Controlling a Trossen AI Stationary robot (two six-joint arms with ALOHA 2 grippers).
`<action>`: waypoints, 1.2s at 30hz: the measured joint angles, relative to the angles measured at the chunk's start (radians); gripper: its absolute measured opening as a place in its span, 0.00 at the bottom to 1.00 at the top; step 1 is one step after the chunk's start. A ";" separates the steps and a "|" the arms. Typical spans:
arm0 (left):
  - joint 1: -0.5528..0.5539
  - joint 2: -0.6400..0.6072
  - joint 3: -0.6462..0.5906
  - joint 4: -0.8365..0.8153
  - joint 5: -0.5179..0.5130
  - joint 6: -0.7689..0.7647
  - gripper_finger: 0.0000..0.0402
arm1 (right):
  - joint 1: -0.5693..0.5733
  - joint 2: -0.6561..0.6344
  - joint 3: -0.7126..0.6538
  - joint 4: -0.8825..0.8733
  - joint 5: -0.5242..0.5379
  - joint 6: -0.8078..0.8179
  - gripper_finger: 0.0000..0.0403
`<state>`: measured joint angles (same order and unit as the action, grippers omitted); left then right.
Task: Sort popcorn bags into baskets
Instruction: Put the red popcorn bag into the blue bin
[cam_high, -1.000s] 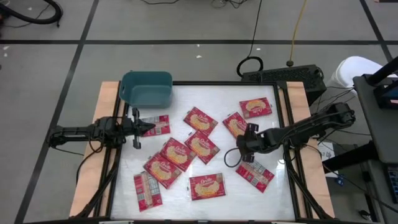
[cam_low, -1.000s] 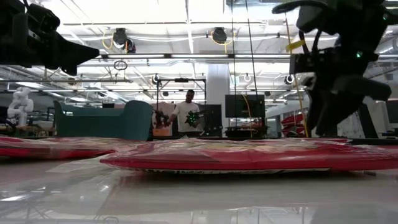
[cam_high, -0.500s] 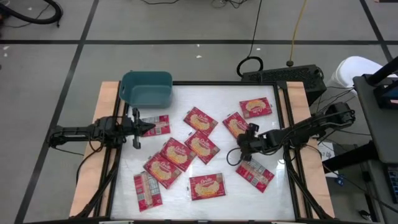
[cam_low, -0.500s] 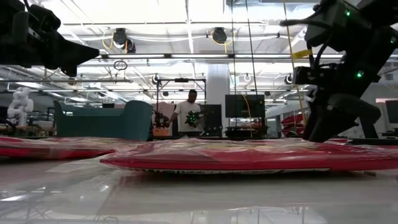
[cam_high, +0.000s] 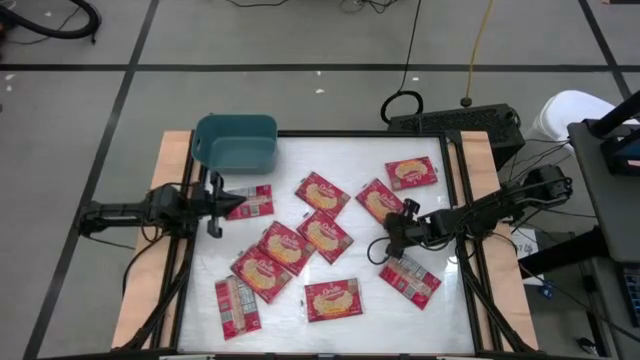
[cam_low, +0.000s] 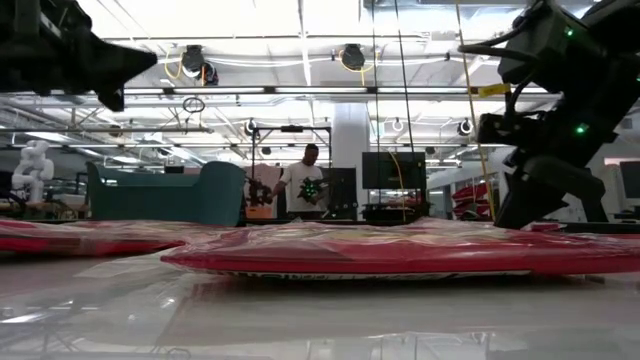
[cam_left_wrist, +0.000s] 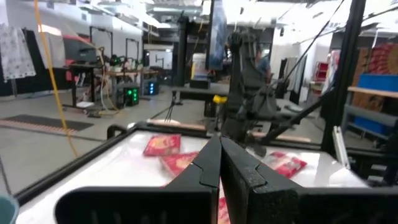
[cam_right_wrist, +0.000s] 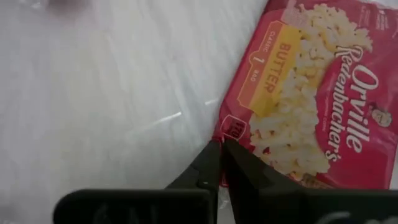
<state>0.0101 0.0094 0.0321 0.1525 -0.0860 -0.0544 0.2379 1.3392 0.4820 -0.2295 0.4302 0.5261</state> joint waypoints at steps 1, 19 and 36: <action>-0.005 0.009 0.012 0.003 0.000 0.000 0.02 | 0.000 0.000 -0.001 0.014 -0.001 0.000 0.02; -0.058 0.664 0.280 0.090 -0.073 0.034 0.26 | 0.045 0.002 0.198 0.083 -0.015 -0.177 0.00; -0.072 1.469 0.747 0.104 -0.064 0.436 0.58 | 0.045 0.002 0.201 0.106 -0.072 -0.197 0.00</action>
<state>-0.0616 1.4782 0.7788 0.2564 -0.1499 0.3813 0.2832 1.3407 0.6830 -0.1238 0.3586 0.3293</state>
